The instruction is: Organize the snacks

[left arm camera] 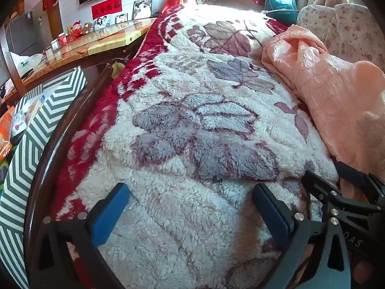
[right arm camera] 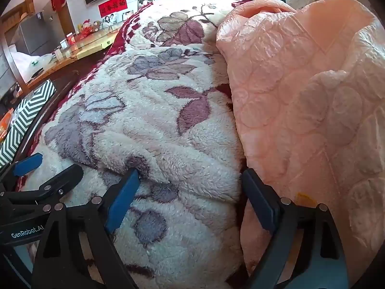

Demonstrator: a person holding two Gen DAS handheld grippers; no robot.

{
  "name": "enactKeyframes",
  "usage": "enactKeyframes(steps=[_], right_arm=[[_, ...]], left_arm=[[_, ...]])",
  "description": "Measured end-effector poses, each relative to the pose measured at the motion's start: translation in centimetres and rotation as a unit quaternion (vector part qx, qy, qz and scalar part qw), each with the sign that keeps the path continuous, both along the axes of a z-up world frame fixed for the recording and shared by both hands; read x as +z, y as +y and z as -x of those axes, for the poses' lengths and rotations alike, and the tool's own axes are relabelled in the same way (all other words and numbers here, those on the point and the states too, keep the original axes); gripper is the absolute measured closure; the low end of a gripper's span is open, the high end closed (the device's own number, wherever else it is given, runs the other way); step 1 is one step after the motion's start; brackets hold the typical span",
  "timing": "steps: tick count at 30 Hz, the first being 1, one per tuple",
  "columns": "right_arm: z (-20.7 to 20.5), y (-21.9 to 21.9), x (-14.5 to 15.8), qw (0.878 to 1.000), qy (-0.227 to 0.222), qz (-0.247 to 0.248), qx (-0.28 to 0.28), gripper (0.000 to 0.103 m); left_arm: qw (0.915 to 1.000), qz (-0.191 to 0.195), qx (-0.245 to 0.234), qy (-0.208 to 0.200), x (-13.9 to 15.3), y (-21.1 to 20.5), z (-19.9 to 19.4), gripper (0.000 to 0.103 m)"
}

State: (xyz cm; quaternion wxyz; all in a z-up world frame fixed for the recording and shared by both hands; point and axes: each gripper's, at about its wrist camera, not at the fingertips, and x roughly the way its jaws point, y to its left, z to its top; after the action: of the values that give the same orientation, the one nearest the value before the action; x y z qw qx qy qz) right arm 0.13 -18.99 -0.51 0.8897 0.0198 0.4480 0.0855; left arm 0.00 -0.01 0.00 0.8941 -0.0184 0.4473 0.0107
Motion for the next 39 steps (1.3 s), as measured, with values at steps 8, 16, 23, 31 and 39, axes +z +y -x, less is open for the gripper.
enactKeyframes(steps=[8, 16, 23, 31, 39], right_arm=[[0.0, -0.01, 0.01, 1.0, -0.002, -0.002, -0.001, 0.014], [-0.09, -0.1, -0.11, 1.0, -0.002, -0.003, -0.001, 0.013], [-0.11, -0.29, -0.2, 1.0, -0.002, -0.004, -0.001, 0.012], [-0.11, -0.54, -0.35, 1.0, -0.002, -0.005, -0.001, 0.011], [-0.21, -0.16, -0.77, 1.0, -0.001, -0.003, -0.002, 0.01]], left_arm=[[1.0, 0.0, 0.0, 0.0, 0.0, 0.0, 0.0, 0.0], [1.0, 0.0, 0.0, 0.0, 0.0, 0.0, 0.0, 0.0], [1.0, 0.0, 0.0, 0.0, 0.0, 0.0, 0.0, 0.0], [1.0, 0.001, 0.0, 0.0, 0.04, 0.01, 0.03, 0.0], [1.0, 0.0, -0.001, 0.0, 0.96, 0.07, 0.1, 0.0]])
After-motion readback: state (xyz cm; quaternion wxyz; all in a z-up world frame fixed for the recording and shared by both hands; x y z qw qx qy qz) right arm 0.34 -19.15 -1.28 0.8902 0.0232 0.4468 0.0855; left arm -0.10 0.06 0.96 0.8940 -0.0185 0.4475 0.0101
